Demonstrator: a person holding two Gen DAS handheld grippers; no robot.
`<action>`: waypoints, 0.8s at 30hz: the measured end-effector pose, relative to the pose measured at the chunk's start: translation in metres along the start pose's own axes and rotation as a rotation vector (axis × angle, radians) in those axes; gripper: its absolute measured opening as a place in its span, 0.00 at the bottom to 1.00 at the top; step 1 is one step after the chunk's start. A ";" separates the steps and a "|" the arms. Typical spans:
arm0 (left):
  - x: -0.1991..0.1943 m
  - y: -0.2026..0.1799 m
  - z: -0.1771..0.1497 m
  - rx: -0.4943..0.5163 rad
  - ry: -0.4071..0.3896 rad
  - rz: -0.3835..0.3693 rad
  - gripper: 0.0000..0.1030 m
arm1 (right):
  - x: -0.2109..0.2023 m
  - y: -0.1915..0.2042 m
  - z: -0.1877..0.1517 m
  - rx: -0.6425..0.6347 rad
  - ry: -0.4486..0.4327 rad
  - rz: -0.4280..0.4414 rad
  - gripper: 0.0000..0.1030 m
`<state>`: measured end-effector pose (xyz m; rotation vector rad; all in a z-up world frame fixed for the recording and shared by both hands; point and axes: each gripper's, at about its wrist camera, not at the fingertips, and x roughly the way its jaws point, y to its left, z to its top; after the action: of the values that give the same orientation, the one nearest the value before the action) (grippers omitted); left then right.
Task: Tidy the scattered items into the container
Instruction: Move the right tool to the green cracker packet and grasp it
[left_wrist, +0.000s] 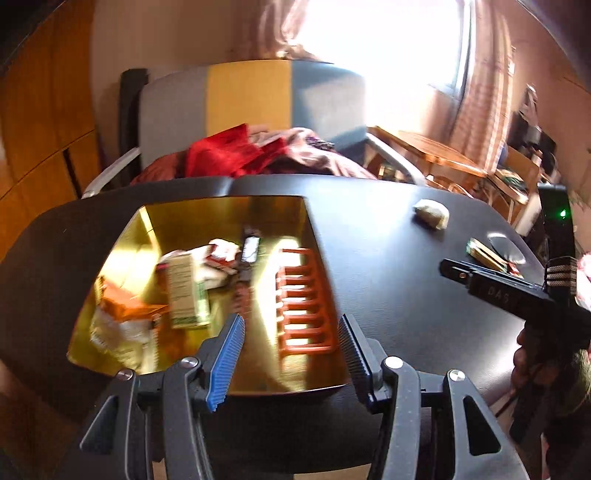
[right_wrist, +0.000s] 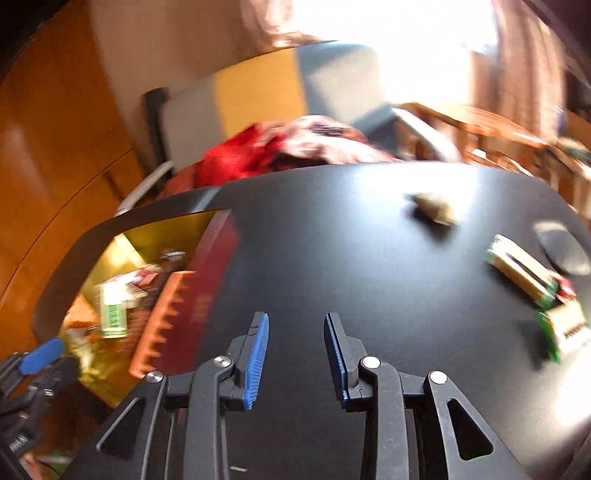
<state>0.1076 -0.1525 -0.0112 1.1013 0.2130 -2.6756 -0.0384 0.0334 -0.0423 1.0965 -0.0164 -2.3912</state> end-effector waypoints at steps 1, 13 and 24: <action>0.001 -0.008 0.002 0.017 0.003 -0.011 0.52 | -0.003 -0.017 -0.001 0.029 -0.004 -0.025 0.31; 0.028 -0.096 0.013 0.192 0.042 -0.128 0.53 | -0.030 -0.185 0.000 0.232 -0.031 -0.363 0.31; 0.055 -0.148 0.022 0.275 0.076 -0.188 0.53 | -0.003 -0.246 0.021 0.240 0.029 -0.465 0.31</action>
<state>0.0140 -0.0241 -0.0279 1.3249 -0.0441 -2.8966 -0.1602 0.2457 -0.0784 1.3672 -0.0435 -2.8409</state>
